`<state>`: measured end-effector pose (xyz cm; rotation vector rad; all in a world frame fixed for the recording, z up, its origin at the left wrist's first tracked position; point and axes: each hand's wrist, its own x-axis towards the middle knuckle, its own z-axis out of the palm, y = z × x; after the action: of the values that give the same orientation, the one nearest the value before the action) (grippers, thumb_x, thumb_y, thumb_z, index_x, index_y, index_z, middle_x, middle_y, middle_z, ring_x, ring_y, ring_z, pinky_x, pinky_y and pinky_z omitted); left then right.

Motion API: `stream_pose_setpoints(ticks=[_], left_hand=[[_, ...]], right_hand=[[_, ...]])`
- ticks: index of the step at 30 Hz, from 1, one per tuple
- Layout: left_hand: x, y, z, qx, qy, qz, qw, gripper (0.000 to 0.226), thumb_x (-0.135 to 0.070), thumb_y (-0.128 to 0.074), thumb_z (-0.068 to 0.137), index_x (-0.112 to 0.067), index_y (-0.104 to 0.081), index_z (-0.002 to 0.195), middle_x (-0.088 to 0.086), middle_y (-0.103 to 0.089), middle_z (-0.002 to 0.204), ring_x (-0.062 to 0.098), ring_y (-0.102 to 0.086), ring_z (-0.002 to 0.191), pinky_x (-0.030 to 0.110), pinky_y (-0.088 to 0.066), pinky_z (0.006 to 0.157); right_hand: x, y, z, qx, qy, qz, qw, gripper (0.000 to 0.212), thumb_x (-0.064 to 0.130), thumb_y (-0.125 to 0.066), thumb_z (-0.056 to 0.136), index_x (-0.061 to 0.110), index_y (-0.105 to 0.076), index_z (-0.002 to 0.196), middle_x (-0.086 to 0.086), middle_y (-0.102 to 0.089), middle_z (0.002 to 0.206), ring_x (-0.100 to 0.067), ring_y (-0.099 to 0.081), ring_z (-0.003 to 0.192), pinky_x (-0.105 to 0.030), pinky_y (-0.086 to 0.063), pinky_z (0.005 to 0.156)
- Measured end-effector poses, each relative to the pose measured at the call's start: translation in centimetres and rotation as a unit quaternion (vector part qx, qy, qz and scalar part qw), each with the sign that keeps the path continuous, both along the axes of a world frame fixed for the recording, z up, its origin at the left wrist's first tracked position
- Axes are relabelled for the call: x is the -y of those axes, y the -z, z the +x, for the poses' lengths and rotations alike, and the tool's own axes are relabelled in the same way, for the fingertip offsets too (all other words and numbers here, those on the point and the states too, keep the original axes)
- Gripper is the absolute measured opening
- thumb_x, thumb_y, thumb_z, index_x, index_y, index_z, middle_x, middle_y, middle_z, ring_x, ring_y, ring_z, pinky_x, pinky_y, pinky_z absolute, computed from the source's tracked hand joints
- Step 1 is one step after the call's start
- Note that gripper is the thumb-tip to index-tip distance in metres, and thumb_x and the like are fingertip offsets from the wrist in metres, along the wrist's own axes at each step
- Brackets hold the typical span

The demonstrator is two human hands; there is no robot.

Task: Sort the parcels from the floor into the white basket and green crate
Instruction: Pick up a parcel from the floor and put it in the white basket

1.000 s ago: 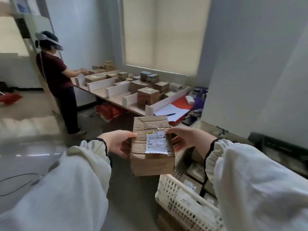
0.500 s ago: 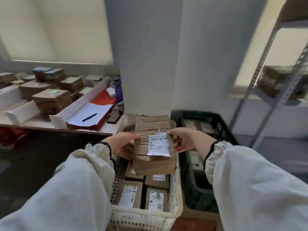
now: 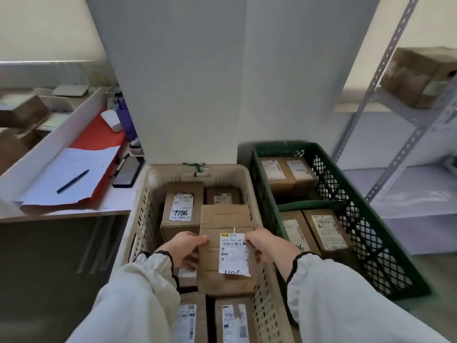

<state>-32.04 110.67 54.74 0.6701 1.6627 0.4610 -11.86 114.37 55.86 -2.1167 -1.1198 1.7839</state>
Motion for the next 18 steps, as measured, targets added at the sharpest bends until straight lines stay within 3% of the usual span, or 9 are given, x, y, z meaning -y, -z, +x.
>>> stream_pose_setpoints(ticks=[2, 5, 8, 13, 15, 18], left_hand=[[-1.0, 2.8, -0.7, 0.001, 0.003, -0.008, 1.000, 0.035, -0.027, -0.067, 0.087, -0.010, -0.056, 0.115, 0.012, -0.062, 0.084, 0.027, -0.059, 0.063, 0.039, -0.052, 0.065], [-2.0, 6.4, -1.3, 0.008, 0.024, -0.029, 0.999, 0.034, -0.026, -0.073, 0.082, -0.013, -0.057, 0.109, 0.012, -0.070, 0.095, 0.029, -0.068, 0.080, 0.039, -0.055, 0.069], [-2.1, 9.2, -1.3, 0.044, 0.029, -0.060, 0.997, 0.037, -0.029, -0.075, 0.080, -0.014, -0.057, 0.108, 0.012, -0.071, 0.099, 0.028, -0.070, 0.082, 0.036, -0.053, 0.065], [-1.9, 12.0, -0.8, 0.042, -0.002, -0.060, 0.997, 0.033, -0.029, -0.073, 0.082, -0.020, -0.057, 0.109, 0.007, -0.068, 0.103, 0.025, -0.068, 0.088, 0.034, -0.054, 0.067], [-2.2, 12.6, -0.6, 0.042, -0.018, -0.062, 0.997, 0.032, -0.029, -0.073, 0.082, -0.022, -0.056, 0.109, 0.005, -0.067, 0.102, 0.025, -0.066, 0.091, 0.034, -0.053, 0.066], [-2.7, 13.4, -0.6, 0.052, -0.043, -0.070, 0.995, 0.035, -0.026, -0.073, 0.083, -0.022, -0.055, 0.112, 0.006, -0.066, 0.103, 0.026, -0.065, 0.093, 0.038, -0.055, 0.068]], right_hand=[[-0.8, 2.6, -1.1, 0.000, 0.007, -0.009, 1.000, 0.049, 0.019, -0.049, 0.093, 0.010, -0.031, 0.139, -0.011, -0.064, 0.108, -0.026, -0.063, 0.096, -0.040, -0.052, 0.084], [-1.9, 6.0, -1.9, 0.017, 0.014, -0.015, 1.000, 0.062, 0.020, -0.052, 0.093, 0.012, -0.023, 0.146, -0.010, -0.061, 0.117, -0.026, -0.060, 0.106, -0.041, -0.049, 0.095], [-2.5, 8.1, -1.9, 0.049, 0.012, -0.028, 0.998, 0.061, 0.022, -0.052, 0.093, 0.011, -0.023, 0.146, -0.003, -0.057, 0.095, -0.020, -0.060, 0.089, -0.030, -0.052, 0.081], [-2.1, 9.8, -2.2, 0.078, 0.002, -0.035, 0.996, 0.072, 0.024, -0.052, 0.094, 0.012, -0.009, 0.150, 0.001, -0.049, 0.089, -0.008, -0.048, 0.066, -0.023, -0.040, 0.058], [-2.1, 10.6, -2.7, 0.088, -0.004, -0.027, 0.996, 0.074, 0.023, -0.052, 0.094, 0.013, -0.006, 0.151, -0.003, -0.052, 0.102, -0.006, -0.043, 0.062, -0.021, -0.035, 0.050], [-2.2, 12.0, -3.2, 0.100, 0.002, -0.011, 0.995, 0.078, 0.020, -0.052, 0.094, 0.015, 0.002, 0.151, -0.006, -0.049, 0.133, -0.007, -0.044, 0.069, -0.020, -0.038, 0.052]])
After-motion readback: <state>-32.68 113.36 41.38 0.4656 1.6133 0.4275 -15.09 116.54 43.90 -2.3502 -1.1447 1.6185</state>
